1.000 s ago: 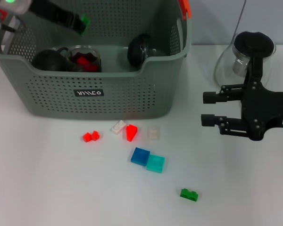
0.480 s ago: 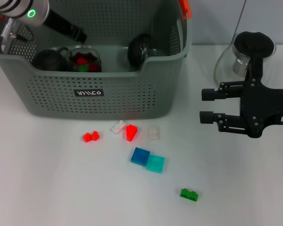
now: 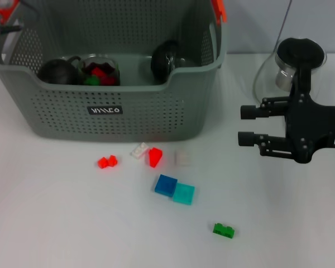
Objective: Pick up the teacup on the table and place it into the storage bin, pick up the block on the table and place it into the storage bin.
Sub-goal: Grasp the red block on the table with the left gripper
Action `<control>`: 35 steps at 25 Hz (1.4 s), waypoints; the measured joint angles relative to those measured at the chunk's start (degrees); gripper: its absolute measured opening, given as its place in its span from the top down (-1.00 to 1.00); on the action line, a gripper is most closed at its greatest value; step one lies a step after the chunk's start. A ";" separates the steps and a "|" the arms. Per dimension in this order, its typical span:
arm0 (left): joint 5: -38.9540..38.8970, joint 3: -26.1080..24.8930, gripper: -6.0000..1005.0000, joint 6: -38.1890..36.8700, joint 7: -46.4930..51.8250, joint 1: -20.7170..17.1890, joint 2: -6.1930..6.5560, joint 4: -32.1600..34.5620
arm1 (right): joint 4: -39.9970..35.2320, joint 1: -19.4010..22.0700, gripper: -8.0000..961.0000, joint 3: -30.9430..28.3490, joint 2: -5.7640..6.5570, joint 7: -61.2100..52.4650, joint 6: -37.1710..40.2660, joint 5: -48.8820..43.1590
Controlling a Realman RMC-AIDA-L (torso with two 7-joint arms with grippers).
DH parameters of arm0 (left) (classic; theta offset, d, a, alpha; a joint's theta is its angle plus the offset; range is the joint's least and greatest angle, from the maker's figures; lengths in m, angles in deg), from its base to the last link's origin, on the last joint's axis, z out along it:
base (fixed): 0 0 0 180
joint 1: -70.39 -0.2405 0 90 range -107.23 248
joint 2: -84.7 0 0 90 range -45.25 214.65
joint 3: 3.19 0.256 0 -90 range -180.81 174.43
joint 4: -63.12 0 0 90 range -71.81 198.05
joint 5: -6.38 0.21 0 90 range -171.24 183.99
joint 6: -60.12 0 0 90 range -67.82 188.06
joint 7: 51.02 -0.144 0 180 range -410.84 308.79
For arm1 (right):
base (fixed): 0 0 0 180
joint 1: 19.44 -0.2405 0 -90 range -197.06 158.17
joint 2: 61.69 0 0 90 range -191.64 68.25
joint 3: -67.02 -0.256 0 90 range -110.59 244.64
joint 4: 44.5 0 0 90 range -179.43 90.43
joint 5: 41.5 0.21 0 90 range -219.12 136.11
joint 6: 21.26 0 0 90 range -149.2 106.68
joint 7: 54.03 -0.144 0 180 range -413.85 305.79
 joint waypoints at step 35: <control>24.71 13.58 -0.17 -25.36 -15.78 -5.08 -2.77 4.07 | 1.07 6.43 -0.08 -5.53 -1.30 10.31 2.83 0.33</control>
